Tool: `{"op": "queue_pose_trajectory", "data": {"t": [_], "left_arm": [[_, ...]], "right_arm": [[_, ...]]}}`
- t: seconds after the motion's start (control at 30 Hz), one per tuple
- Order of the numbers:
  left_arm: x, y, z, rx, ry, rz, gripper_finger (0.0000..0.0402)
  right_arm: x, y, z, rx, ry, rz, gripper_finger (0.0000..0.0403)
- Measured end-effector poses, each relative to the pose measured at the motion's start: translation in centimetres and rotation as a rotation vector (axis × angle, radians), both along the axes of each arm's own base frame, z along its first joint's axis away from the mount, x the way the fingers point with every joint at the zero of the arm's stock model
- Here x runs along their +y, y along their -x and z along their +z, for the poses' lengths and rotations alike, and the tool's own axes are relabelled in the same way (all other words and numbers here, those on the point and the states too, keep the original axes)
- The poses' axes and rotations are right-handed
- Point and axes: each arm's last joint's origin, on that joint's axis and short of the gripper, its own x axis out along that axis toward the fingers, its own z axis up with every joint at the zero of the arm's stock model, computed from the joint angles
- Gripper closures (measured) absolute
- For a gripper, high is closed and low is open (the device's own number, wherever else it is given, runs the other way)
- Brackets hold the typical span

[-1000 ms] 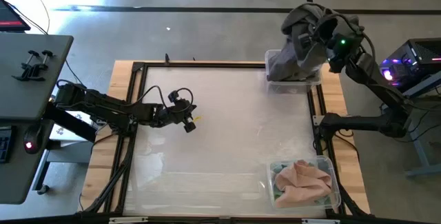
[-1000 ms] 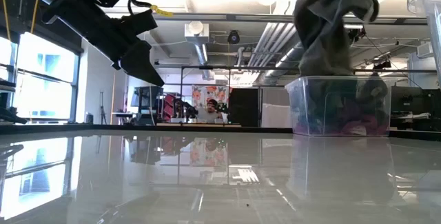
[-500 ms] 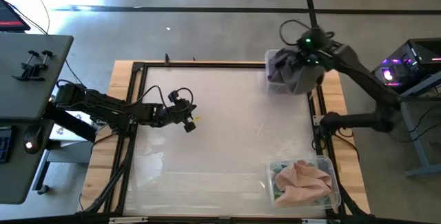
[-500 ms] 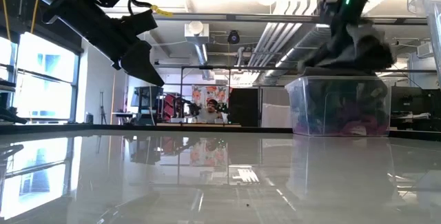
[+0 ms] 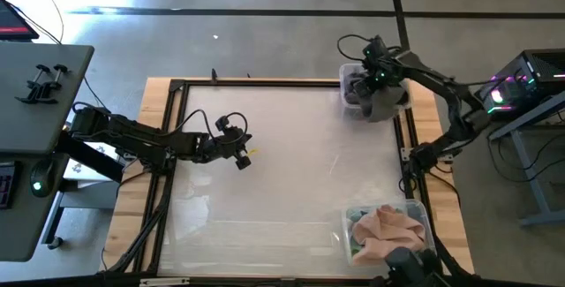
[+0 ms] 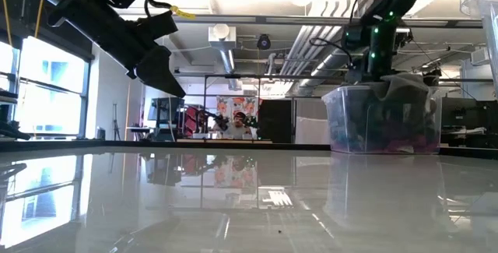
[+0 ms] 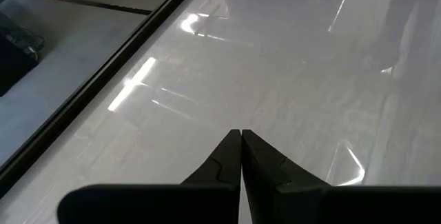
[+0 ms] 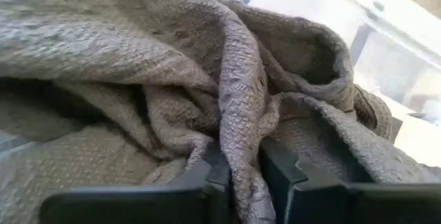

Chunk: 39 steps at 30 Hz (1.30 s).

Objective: Sort towels by color in basket
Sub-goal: Put the black towel into the top transparent bin

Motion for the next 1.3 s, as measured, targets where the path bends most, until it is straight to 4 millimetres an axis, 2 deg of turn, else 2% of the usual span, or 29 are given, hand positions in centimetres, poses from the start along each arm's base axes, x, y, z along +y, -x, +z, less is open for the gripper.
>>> {"op": "queue_pose_trajectory", "data": {"t": [0.1, 0.2, 0.4, 0.57, 0.73, 0.93, 1.07, 1.3], "left_arm": [[0.0, 0.0, 0.0, 0.0, 0.0, 0.0, 0.0401], [0.0, 0.0, 0.0, 0.001, 0.0, -0.001, 0.0401], [0.0, 0.0, 0.0, 0.005, -0.005, -0.005, 0.0401], [0.0, 0.0, 0.0, 0.005, -0.005, -0.005, 0.0401], [0.0, 0.0, 0.0, 0.005, -0.005, -0.005, 0.0401], [0.0, 0.0, 0.0, 0.003, -0.005, -0.005, 0.0401], [0.0, 0.0, 0.0, -0.001, 0.0, -0.001, 0.0401], [0.0, 0.0, 0.0, 0.003, -0.005, -0.006, 0.0402]], "right_arm": [[-0.3, 0.1, -0.4, 0.013, -0.013, 0.013, 0.034], [-0.2, 0.1, 0.3, 0.008, -0.017, 0.036, 0.0297], [1.2, 0.9, 5.0, -0.071, 0.053, 0.013, 0.0226], [4.0, 2.2, 9.2, -0.183, 0.174, -0.027, 0.0215], [8.2, 2.5, 10.6, -0.18, 0.142, 0.068, 0.0215], [12.7, 1.2, 9.9, -0.193, -0.093, 0.162, 0.0215], [14.3, 0.3, 6.9, -0.13, -0.221, 0.191, 0.0215], [15.3, 0.2, 2.1, 0.066, -0.118, 0.008, 0.0215]]}}
